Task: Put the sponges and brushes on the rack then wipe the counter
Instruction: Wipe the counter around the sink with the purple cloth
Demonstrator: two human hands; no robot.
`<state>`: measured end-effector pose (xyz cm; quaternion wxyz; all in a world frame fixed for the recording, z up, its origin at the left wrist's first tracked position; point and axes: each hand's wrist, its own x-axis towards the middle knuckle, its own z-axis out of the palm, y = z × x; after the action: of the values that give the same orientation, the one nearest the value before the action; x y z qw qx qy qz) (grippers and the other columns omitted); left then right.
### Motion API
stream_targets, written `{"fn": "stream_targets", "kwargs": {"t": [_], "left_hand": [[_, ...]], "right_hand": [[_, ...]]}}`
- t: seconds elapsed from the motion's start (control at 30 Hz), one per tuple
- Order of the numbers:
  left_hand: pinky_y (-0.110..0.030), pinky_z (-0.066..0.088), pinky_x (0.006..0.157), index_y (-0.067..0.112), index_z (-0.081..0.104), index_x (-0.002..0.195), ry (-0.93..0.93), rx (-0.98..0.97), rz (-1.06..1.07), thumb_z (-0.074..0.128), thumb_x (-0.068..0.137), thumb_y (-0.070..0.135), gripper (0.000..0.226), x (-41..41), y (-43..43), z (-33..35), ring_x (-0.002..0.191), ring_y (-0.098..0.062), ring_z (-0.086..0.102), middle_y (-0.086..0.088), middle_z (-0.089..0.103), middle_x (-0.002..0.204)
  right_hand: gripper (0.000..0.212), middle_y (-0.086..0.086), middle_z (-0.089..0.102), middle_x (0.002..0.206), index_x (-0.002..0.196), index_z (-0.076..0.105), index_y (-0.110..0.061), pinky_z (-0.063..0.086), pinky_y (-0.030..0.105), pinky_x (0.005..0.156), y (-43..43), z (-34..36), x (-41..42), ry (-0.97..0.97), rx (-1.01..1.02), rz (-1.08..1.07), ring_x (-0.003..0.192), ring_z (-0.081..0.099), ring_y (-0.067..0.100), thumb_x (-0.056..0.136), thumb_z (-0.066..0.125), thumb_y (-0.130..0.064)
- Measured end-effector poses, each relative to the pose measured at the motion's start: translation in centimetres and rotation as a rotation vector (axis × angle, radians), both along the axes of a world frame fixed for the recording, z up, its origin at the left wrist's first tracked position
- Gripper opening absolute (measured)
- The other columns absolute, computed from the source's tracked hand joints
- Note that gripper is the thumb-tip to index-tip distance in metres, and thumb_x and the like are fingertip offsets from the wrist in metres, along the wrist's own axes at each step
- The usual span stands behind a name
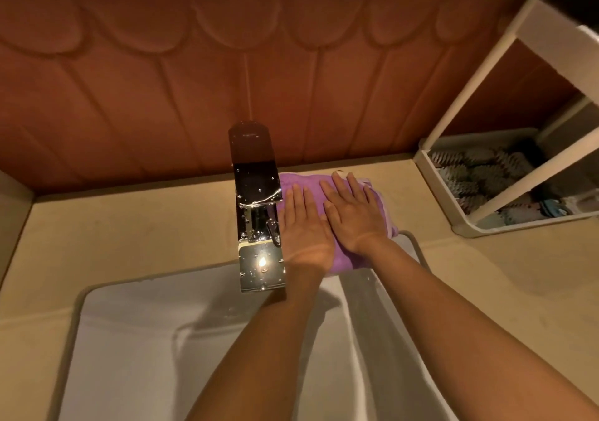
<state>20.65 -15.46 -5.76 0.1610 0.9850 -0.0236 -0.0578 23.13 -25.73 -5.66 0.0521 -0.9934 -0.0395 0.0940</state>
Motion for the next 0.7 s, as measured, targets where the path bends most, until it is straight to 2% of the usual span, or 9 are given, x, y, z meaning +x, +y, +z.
{"fn": "stream_targets", "kwargs": {"t": [0.1, 0.27, 0.3, 0.37, 0.4, 0.47, 0.6, 0.67, 0.7], "left_hand": [[-0.035, -0.006, 0.117, 0.009, -0.005, 0.149, -0.059, -0.034, 0.015, -0.007, 0.090, 0.033, 0.064, 0.4, -0.1, -0.4, 0.147, -0.019, -0.008, -0.009, -0.007, 0.159], [-0.035, 0.000, 0.118, 0.011, -0.008, 0.148, -0.008, 0.030, 0.057, 0.000, 0.094, 0.036, 0.060, 1.3, -0.8, -1.1, 0.147, -0.019, -0.007, -0.008, -0.009, 0.159], [-0.036, 0.008, 0.118, 0.009, 0.001, 0.149, -0.020, 0.032, 0.080, -0.003, 0.088, 0.037, 0.067, 1.5, -0.9, -1.0, 0.147, -0.021, 0.003, -0.010, 0.001, 0.159], [-0.038, 0.031, 0.110, 0.005, 0.034, 0.142, -0.104, 0.032, 0.147, 0.010, 0.084, 0.035, 0.071, 1.6, -1.3, -0.9, 0.138, -0.025, 0.036, -0.016, 0.035, 0.149], [-0.038, 0.036, 0.103, 0.004, 0.048, 0.134, -0.134, 0.029, 0.152, 0.020, 0.083, 0.034, 0.065, 1.8, -1.5, -1.0, 0.129, -0.027, 0.049, -0.017, 0.049, 0.140], [-0.038, 0.032, 0.097, 0.001, 0.059, 0.124, -0.132, 0.040, 0.135, 0.032, 0.082, 0.031, 0.058, 2.2, -1.6, -1.0, 0.118, -0.028, 0.058, -0.018, 0.059, 0.128], [-0.038, 0.038, 0.096, 0.001, 0.060, 0.122, -0.101, 0.074, 0.170, 0.034, 0.082, 0.030, 0.055, 2.8, -2.7, -0.9, 0.116, -0.029, 0.060, -0.018, 0.061, 0.126], [-0.041, 0.040, 0.102, 0.000, 0.049, 0.133, -0.107, 0.064, 0.204, 0.029, 0.087, 0.030, 0.058, 2.7, -3.1, -0.8, 0.127, -0.030, 0.050, -0.020, 0.050, 0.138], [-0.042, 0.032, 0.109, 0.001, 0.036, 0.141, -0.090, 0.071, 0.185, 0.027, 0.091, 0.031, 0.059, 2.9, -3.3, -0.8, 0.136, -0.028, 0.038, -0.019, 0.037, 0.147]], "right_hand": [[0.051, -0.006, -0.006, 0.160, 0.150, 0.003, -0.029, -0.006, 0.036, 0.118, -0.2, -0.1, 0.4, -0.008, 0.021, 0.007, 0.147, -0.010, 0.016, 0.102, 0.016, -0.037], [0.055, -0.005, 0.000, 0.160, 0.150, 0.008, -0.029, -0.003, 0.036, 0.118, -0.6, 0.2, 1.2, -0.036, 0.012, 0.060, 0.147, -0.005, 0.016, 0.097, 0.011, -0.040], [0.055, -0.005, 0.002, 0.160, 0.150, 0.009, -0.029, -0.002, 0.036, 0.118, -0.8, 0.2, 1.5, -0.047, 0.020, 0.076, 0.147, -0.003, 0.016, 0.097, 0.012, -0.040], [0.051, -0.004, 0.007, 0.160, 0.150, 0.012, -0.029, -0.001, 0.036, 0.118, -1.2, -0.1, 2.1, -0.059, 0.045, 0.106, 0.147, 0.000, 0.017, 0.100, 0.020, -0.037], [0.050, -0.004, 0.009, 0.160, 0.150, 0.014, -0.029, -0.001, 0.036, 0.118, -1.4, -0.2, 2.4, -0.067, 0.056, 0.119, 0.147, 0.002, 0.017, 0.101, 0.022, -0.036], [0.051, -0.002, 0.016, 0.159, 0.149, 0.018, -0.028, 0.003, 0.037, 0.118, -1.8, -0.2, 2.9, -0.094, 0.069, 0.156, 0.146, 0.009, 0.020, 0.099, 0.020, -0.037], [0.061, 0.006, 0.030, 0.152, 0.145, 0.032, -0.025, 0.012, 0.039, 0.114, -2.8, 0.0, 3.9, -0.172, 0.083, 0.226, 0.138, 0.026, 0.027, 0.088, 0.017, -0.040], [0.063, 0.011, 0.039, 0.145, 0.140, 0.042, -0.021, 0.019, 0.039, 0.111, -3.2, -0.1, 4.1, -0.213, 0.102, 0.230, 0.131, 0.034, 0.029, 0.086, 0.017, -0.041], [0.062, 0.012, 0.045, 0.139, 0.137, 0.047, -0.020, 0.023, 0.039, 0.108, -3.5, -0.2, 4.2, -0.238, 0.108, 0.218, 0.126, 0.040, 0.030, 0.086, 0.019, -0.040]]}}
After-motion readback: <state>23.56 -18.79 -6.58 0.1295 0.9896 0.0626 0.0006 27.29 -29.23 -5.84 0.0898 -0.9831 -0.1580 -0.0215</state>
